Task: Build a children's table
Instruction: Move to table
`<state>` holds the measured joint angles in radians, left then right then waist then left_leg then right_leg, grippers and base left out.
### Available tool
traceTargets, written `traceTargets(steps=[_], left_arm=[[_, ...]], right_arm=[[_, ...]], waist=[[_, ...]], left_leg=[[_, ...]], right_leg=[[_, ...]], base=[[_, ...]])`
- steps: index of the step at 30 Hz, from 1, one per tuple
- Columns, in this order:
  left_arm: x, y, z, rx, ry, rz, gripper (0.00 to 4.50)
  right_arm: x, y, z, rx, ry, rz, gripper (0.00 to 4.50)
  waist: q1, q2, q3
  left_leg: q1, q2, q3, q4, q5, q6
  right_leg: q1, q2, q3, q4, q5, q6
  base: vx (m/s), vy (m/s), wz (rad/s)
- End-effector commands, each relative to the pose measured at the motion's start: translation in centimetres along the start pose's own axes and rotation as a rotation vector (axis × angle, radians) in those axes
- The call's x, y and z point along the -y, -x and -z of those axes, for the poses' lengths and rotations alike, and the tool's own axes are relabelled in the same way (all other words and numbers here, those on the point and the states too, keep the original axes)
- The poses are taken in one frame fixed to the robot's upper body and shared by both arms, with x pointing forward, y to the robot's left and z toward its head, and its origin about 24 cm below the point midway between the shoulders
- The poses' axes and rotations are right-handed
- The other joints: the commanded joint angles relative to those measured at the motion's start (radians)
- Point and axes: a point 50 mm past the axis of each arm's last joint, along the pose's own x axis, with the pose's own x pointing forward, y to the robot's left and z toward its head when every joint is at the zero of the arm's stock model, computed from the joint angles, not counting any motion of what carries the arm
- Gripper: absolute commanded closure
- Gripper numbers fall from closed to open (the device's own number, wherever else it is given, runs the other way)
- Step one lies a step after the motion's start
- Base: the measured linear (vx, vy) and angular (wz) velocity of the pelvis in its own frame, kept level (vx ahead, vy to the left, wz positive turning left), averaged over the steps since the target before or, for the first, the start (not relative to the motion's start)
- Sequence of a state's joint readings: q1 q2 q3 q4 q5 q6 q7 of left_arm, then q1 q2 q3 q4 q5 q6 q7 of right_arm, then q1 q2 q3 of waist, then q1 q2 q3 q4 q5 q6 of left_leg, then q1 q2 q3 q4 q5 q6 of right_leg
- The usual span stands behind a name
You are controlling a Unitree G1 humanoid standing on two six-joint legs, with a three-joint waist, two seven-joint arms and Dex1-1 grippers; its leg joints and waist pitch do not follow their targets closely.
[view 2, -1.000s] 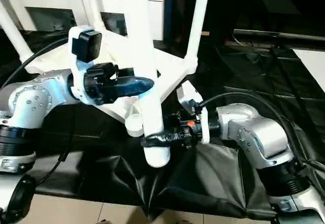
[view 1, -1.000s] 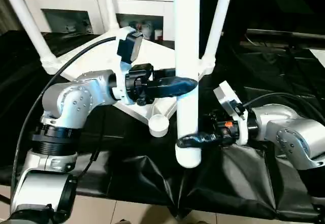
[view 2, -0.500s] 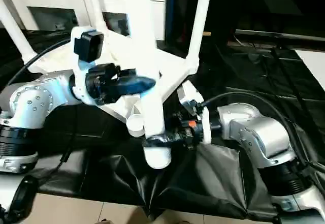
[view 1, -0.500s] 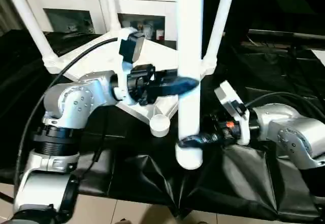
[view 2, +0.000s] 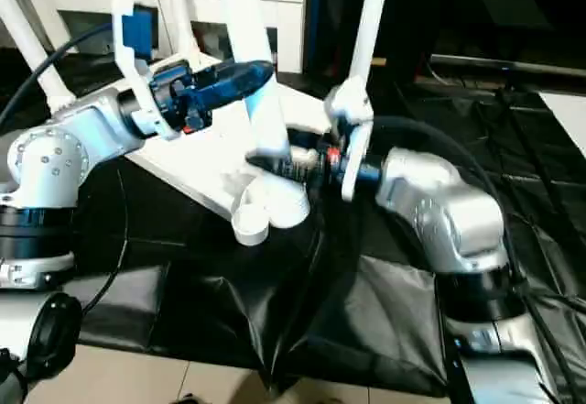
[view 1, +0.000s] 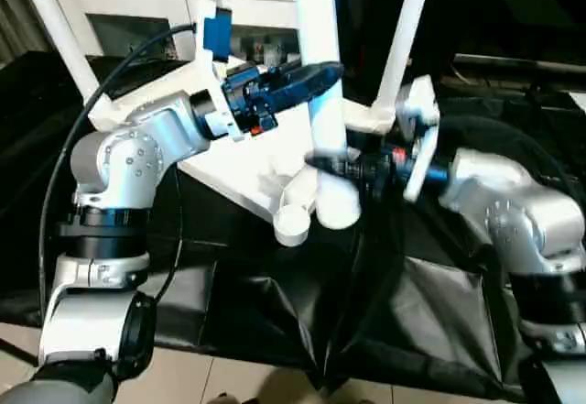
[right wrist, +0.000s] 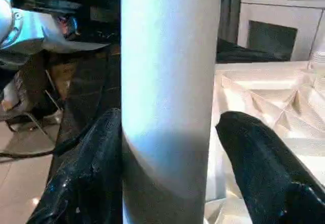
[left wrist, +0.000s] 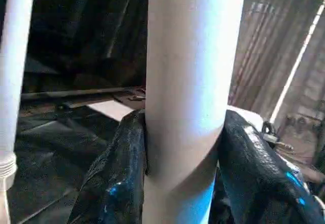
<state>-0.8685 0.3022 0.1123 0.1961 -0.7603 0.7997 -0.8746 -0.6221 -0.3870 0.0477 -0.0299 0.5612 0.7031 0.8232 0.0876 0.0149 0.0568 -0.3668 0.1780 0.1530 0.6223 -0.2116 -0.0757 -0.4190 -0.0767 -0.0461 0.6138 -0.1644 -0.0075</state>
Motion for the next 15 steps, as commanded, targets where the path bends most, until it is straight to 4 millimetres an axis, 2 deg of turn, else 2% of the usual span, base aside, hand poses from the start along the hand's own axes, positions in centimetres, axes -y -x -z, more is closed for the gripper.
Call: traceTargets(steps=[1, 3, 10, 14, 15], left_arm=[[0.3, -0.3, -0.8, 0.0, -0.022, 0.018, 2.71], [0.1, -0.3, -0.8, -0.006, -0.019, 0.011, 2.71], [-0.2, -0.3, -0.6, -0.021, -0.027, -0.033, 2.71], [-0.3, -0.4, -0.5, -0.026, -0.031, -0.052, 2.71], [-1.0, -0.7, -0.4, -0.044, -0.072, -0.138, 2.71]], right_arm=[[0.4, 0.1, -0.6, 0.016, -0.019, 0.049, 1.45], [0.6, 0.0, -0.7, 0.017, -0.03, 0.079, 1.45], [0.4, -0.5, -0.5, -0.019, -0.008, 0.113, 1.45], [0.4, -0.6, -0.4, -0.036, 0.004, 0.138, 1.45], [0.7, -1.2, -0.1, -0.058, 0.013, 0.225, 1.45]], waist=[[-0.001, 0.019, -0.076], [-0.002, 0.014, -0.075], [-0.001, 0.015, -0.072], [-0.001, 0.016, -0.072], [-0.001, 0.012, -0.072]], left_leg=[[0.003, 0.022, 0.0, -0.074, -0.079, 0.002], [0.002, 0.022, 0.0, -0.074, -0.084, 0.0], [0.002, 0.023, 0.001, -0.076, -0.099, -0.011], [0.0, 0.022, 0.001, -0.075, -0.09, -0.014], [0.0, 0.023, 0.001, -0.076, -0.083, -0.014]], right_leg=[[0.07, -0.041, 0.031, -0.052, -0.091, -0.243], [0.074, -0.043, 0.031, -0.052, -0.08, -0.253], [0.074, -0.045, 0.032, -0.056, -0.13, -0.241], [0.075, -0.045, 0.033, -0.055, -0.13, -0.234], [0.075, -0.045, 0.033, -0.056, -0.127, -0.231]], base=[[0.0, 0.0, 0.0], [0.0, 0.0, 0.0], [0.0, 0.0, 0.0], [0.0, 0.0, 0.0], [0.0, 0.0, 0.0]])
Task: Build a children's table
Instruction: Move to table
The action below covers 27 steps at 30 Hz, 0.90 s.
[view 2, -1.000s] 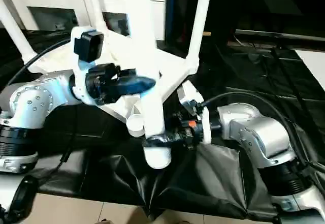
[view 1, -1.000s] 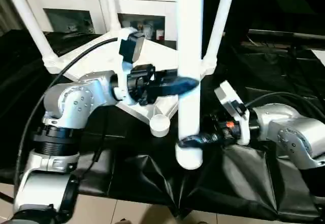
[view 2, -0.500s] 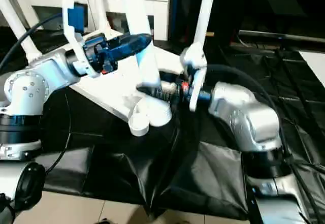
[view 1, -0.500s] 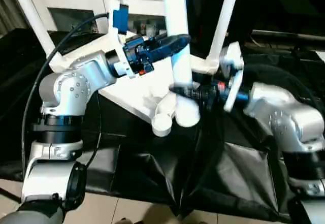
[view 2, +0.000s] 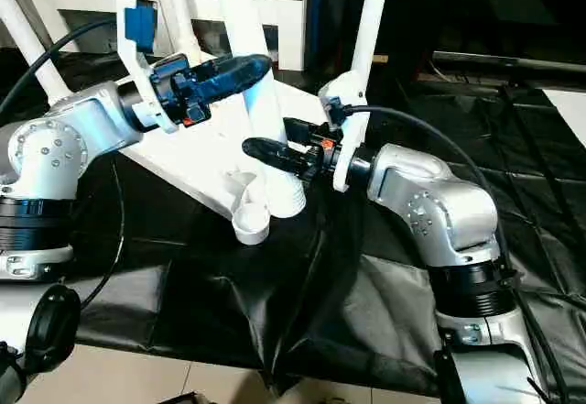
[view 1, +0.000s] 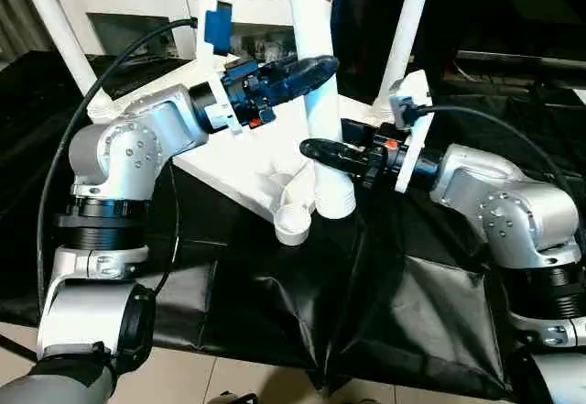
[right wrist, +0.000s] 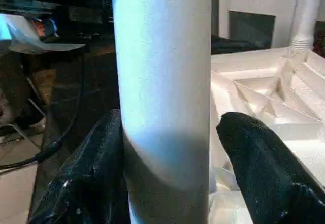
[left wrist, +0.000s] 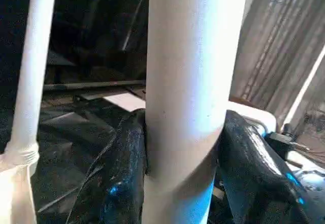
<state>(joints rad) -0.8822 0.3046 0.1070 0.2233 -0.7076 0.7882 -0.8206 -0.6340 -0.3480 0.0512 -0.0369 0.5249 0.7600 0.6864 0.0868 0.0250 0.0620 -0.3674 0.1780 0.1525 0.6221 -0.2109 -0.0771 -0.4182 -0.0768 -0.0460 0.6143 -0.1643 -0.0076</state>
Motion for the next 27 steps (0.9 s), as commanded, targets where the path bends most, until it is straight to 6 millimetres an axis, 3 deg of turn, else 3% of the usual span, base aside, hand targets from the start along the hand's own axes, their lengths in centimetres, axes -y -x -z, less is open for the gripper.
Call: traceTargets(steps=[1, 3, 12, 27], left_arm=[[-0.2, -0.8, -0.4, -0.018, -0.057, -0.053, 2.71], [-0.4, -1.3, -0.4, -0.019, -0.083, -0.118, 2.71], [-0.3, -2.2, -0.1, -0.032, -0.112, -0.162, 2.71], [-0.4, -2.5, -0.2, -0.039, -0.135, -0.176, 2.71]], right_arm=[[0.3, -0.5, -0.3, -0.023, 0.036, 0.107, 1.45], [0.1, -1.1, -0.1, -0.022, 0.065, 0.143, 1.45], [-0.3, -2.7, 0.5, -0.014, 0.108, 0.218, 1.45], [0.1, -2.9, 1.8, -0.112, 0.135, 0.276, 1.45]], waist=[[-0.001, 0.003, -0.076], [0.0, 0.004, -0.076], [-0.002, 0.005, -0.078], [-0.004, 0.008, -0.076]], left_leg=[[-0.001, 0.023, 0.0, -0.077, -0.08, -0.015], [0.001, 0.023, 0.001, -0.077, -0.082, -0.029], [0.001, 0.022, 0.001, -0.077, -0.087, -0.029], [0.001, 0.021, 0.0, -0.078, -0.103, -0.032]], right_leg=[[0.072, -0.044, 0.033, -0.056, -0.131, -0.227], [0.071, -0.046, 0.034, -0.057, -0.148, -0.214], [0.072, -0.045, 0.034, -0.056, -0.117, -0.216], [0.072, -0.044, 0.035, -0.056, -0.114, -0.217]], base=[[0.0, 0.0, 0.0], [0.0, 0.0, 0.0], [0.0, 0.0, 0.0], [0.0, 0.0, 0.0]])
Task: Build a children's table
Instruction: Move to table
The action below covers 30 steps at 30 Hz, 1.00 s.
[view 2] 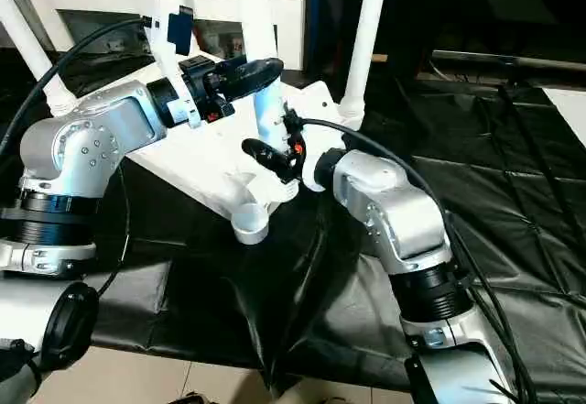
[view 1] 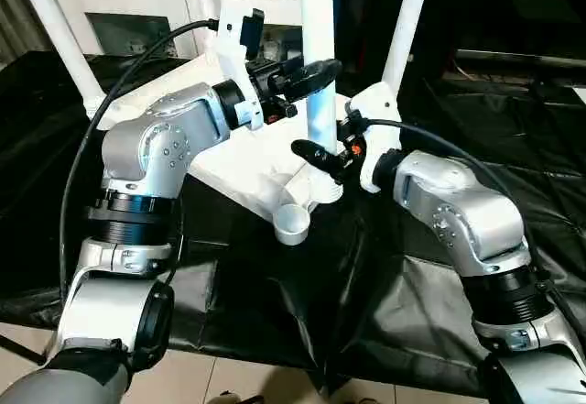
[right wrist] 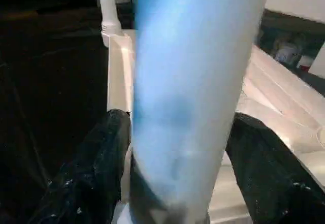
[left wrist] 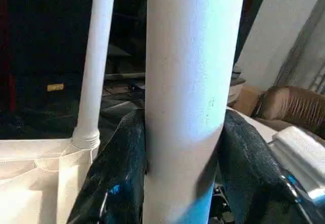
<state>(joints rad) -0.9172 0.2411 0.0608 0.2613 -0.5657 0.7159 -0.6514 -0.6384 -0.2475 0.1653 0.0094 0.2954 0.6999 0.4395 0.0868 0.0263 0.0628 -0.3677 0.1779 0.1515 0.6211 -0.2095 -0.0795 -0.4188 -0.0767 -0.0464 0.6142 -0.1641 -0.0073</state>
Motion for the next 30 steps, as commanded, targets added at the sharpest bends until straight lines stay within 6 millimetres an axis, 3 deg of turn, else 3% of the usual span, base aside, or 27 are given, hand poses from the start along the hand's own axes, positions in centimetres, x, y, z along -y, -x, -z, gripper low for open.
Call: traceTargets(steps=[1, 3, 4, 8, 9, 16, 17, 20, 24, 27, 29, 30], left_arm=[[0.5, -0.4, -0.8, 0.009, -0.045, 0.02, 2.71], [0.6, -0.5, -0.8, 0.003, -0.047, 0.021, 2.71], [0.6, -0.6, -0.7, 0.002, -0.047, 0.022, 2.71], [0.6, -0.6, -0.7, -0.001, -0.046, 0.025, 2.71], [0.6, -0.6, -0.7, -0.002, -0.046, 0.025, 2.71], [0.7, -0.4, -0.6, -0.008, -0.044, 0.04, 2.71], [1.4, 0.1, -0.3, -0.038, -0.016, 0.142, 2.71], [2.3, 0.6, -0.1, -0.048, 0.035, 0.264, 2.01], [3.1, 1.4, -0.2, 0.0, 0.055, 0.4, 1.9], [3.7, 1.9, -0.7, 0.035, 0.094, 0.502, 1.82], [3.9, 2.0, -0.9, 0.044, 0.109, 0.527, 1.82], [4.1, 2.1, -1.2, 0.034, 0.128, 0.562, 1.82]], right_arm=[[0.1, -0.1, -0.1, -0.017, 0.011, 0.011, 1.45], [0.3, -0.2, 0.0, -0.022, -0.006, 0.023, 1.45], [0.3, -0.2, 0.0, -0.02, -0.011, 0.024, 1.73], [0.3, -0.3, -0.1, -0.007, -0.046, 0.009, 1.94], [0.3, -0.3, -0.1, -0.006, -0.049, 0.002, 2.21], [0.3, 0.1, -0.1, 0.025, -0.066, -0.056, 2.62], [0.1, 0.7, -0.6, 0.081, -0.109, -0.144, 2.63], [-0.3, 1.8, -0.9, 0.124, -0.114, -0.267, 2.65], [-1.3, 4.0, -0.3, 0.098, -0.086, -0.502, 2.65], [-1.8, 5.2, 0.4, 0.042, -0.069, -0.61, 2.65], [-1.9, 5.5, 0.6, 0.024, -0.068, -0.632, 2.66], [-1.9, 5.9, 1.1, -0.019, -0.047, -0.667, 2.66]], waist=[[-0.003, 0.007, -0.078], [-0.003, 0.009, -0.078], [-0.003, 0.008, -0.078], [-0.004, 0.009, -0.078], [-0.003, 0.009, -0.078], [-0.003, 0.008, -0.078], [-0.002, 0.008, -0.078], [-0.002, 0.007, -0.077], [0.004, 0.008, -0.079], [0.01, 0.008, -0.076], [0.004, 0.007, -0.072], [0.001, 0.004, -0.069]], left_leg=[[0.001, 0.021, 0.001, -0.076, -0.103, -0.03], [0.001, 0.021, 0.001, -0.076, -0.1, -0.029], [0.001, 0.02, 0.001, -0.076, -0.098, -0.028], [0.002, 0.021, 0.001, -0.077, -0.105, -0.027], [0.002, 0.022, 0.001, -0.076, -0.102, -0.027], [0.002, 0.022, 0.001, -0.076, -0.103, -0.022], [0.003, 0.022, 0.002, -0.076, -0.111, -0.015], [0.003, 0.025, 0.001, -0.077, -0.114, -0.01], [0.003, 0.027, 0.003, -0.073, -0.093, 0.025], [0.005, 0.029, 0.004, -0.074, -0.124, 0.035], [-0.001, 0.027, 0.002, -0.077, -0.137, 0.033], [-0.003, 0.024, 0.003, -0.077, -0.157, 0.022]], right_leg=[[0.074, -0.045, 0.035, -0.055, -0.114, -0.217], [0.074, -0.045, 0.036, -0.055, -0.111, -0.217], [0.074, -0.045, 0.036, -0.055, -0.108, -0.218], [0.074, -0.045, 0.035, -0.055, -0.109, -0.222], [0.074, -0.045, 0.035, -0.055, -0.102, -0.226], [0.075, -0.045, 0.035, -0.055, -0.099, -0.228], [0.076, -0.047, 0.036, -0.054, -0.107, -0.231], [0.075, -0.047, 0.035, -0.054, -0.105, -0.237], [0.076, -0.045, 0.034, -0.05, -0.054, -0.269], [0.077, -0.046, 0.035, -0.056, -0.112, -0.267], [0.077, -0.046, 0.033, -0.058, -0.143, -0.265], [0.078, -0.048, 0.031, -0.067, -0.234, -0.239]], base=[[0.0, 0.0, 0.0], [0.0, 0.0, 0.0], [0.0, 0.0, 0.0], [0.0, 0.0, 0.0], [0.0, 0.0, 0.0], [0.0, 0.0, 0.0], [0.0, 0.0, 0.0], [0.0, 0.0, 0.0], [0.0, 0.0, 0.0], [0.0, 0.0, 0.0], [0.0, 0.0, 0.0], [0.0, 0.0, 0.0]])
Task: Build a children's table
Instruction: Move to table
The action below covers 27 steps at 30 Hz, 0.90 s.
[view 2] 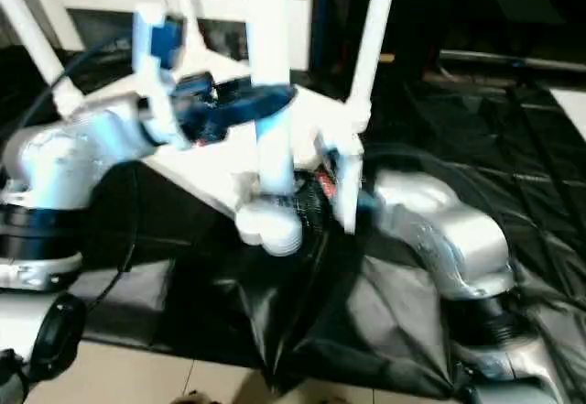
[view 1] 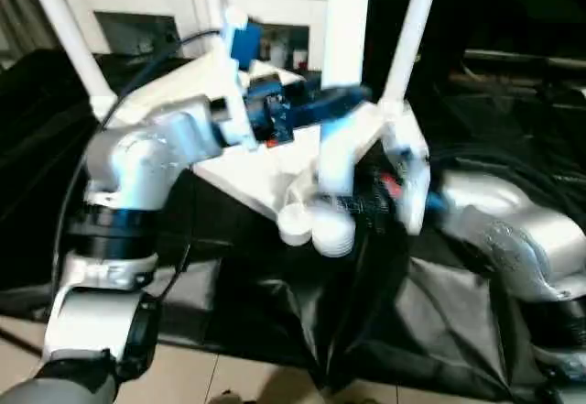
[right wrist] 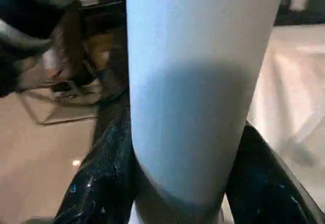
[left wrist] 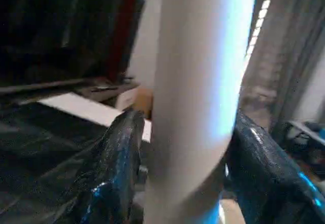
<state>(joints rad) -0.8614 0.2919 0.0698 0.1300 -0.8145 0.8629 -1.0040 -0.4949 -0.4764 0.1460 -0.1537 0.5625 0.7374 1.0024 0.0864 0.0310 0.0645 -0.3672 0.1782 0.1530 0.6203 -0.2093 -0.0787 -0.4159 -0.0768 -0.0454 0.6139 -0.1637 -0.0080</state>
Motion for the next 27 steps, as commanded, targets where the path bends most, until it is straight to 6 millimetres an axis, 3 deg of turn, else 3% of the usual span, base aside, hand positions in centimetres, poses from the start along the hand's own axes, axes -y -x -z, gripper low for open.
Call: traceTargets(steps=[1, 4, 6, 8, 10, 14, 17, 22, 23, 27], left_arm=[[0.6, -0.1, -0.6, -0.009, -0.003, 0.048, 1.82], [0.6, 0.0, -0.7, -0.02, -0.008, 0.047, 2.0], [0.6, 0.1, -0.8, -0.012, -0.005, 0.044, 2.17], [0.8, 0.2, -0.9, 0.0, 0.014, 0.068, 2.2], [0.9, 0.3, -0.9, 0.0, 0.025, 0.085, 2.57], [0.9, 0.4, -0.9, 0.0, 0.029, 0.085, 2.66], [0.4, 0.5, -1.3, 0.035, 0.033, 0.033, 2.7], [0.4, 0.6, -1.6, 0.05, 0.03, 0.015, 2.71], [0.4, 0.6, -1.6, 0.05, 0.028, 0.01, 2.71], [0.2, 0.6, -1.8, 0.051, 0.005, -0.037, 2.73]], right_arm=[[-0.7, 0.0, -0.1, -0.024, 0.023, -0.061, 2.66], [-0.6, 0.0, 0.0, -0.038, 0.028, -0.057, 2.66], [-0.5, 0.1, 0.0, -0.037, 0.029, -0.056, 2.66], [-0.5, 0.2, 0.0, -0.04, 0.028, -0.068, 2.66], [-0.6, 0.3, 0.0, -0.043, 0.029, -0.076, 2.66], [-0.6, 0.4, 0.0, -0.047, 0.03, -0.082, 2.66], [-0.6, 0.5, 0.0, -0.053, 0.044, -0.086, 2.66], [-0.2, 0.4, -0.3, -0.03, 0.076, -0.032, 2.66], [0.0, 0.3, -0.5, -0.006, 0.065, -0.015, 2.1], [0.3, -0.1, -1.1, 0.031, 0.078, 0.026, 1.79]], waist=[[0.003, 0.0, -0.072], [0.003, 0.007, -0.072], [0.003, 0.005, -0.073], [0.005, 0.007, -0.074], [0.005, 0.009, -0.077], [0.005, 0.008, -0.079], [0.005, 0.008, -0.078], [0.006, 0.005, -0.075], [0.005, 0.007, -0.075], [0.005, 0.011, -0.077]], left_leg=[[0.0, 0.023, 0.002, -0.075, -0.154, 0.019], [0.0, 0.024, 0.0, -0.074, -0.143, 0.016], [0.001, 0.024, 0.001, -0.073, -0.136, 0.017], [-0.001, 0.025, 0.0, -0.074, -0.128, 0.017], [-0.001, 0.025, -0.001, -0.073, -0.12, 0.02], [-0.003, 0.025, -0.001, -0.071, -0.098, 0.031], [-0.003, 0.023, 0.0, -0.071, -0.11, 0.03], [-0.002, 0.023, 0.0, -0.073, -0.126, 0.022], [-0.003, 0.023, 0.0, -0.073, -0.125, 0.02], [-0.001, 0.024, -0.001, -0.072, -0.112, 0.017]], right_leg=[[0.073, -0.049, 0.033, -0.072, -0.273, -0.223], [0.068, -0.048, 0.033, -0.074, -0.295, -0.207], [0.067, -0.046, 0.033, -0.074, -0.29, -0.207], [0.066, -0.045, 0.032, -0.072, -0.278, -0.21], [0.067, -0.043, 0.031, -0.066, -0.232, -0.223], [0.07, -0.044, 0.031, -0.061, -0.172, -0.242], [0.071, -0.045, 0.03, -0.063, -0.188, -0.244], [0.069, -0.045, 0.03, -0.07, -0.26, -0.217], [0.069, -0.046, 0.03, -0.07, -0.265, -0.214], [0.066, -0.044, 0.03, -0.067, -0.24, -0.214]], base=[[0.0, 0.0, 0.0], [0.0, 0.0, 0.0], [0.0, 0.0, 0.0], [0.0, 0.0, 0.0], [0.0, 0.0, 0.0], [0.0, 0.0, 0.0], [0.0, 0.0, 0.0], [0.0, 0.0, 0.0], [0.0, 0.0, 0.0], [0.0, 0.0, 0.0]])
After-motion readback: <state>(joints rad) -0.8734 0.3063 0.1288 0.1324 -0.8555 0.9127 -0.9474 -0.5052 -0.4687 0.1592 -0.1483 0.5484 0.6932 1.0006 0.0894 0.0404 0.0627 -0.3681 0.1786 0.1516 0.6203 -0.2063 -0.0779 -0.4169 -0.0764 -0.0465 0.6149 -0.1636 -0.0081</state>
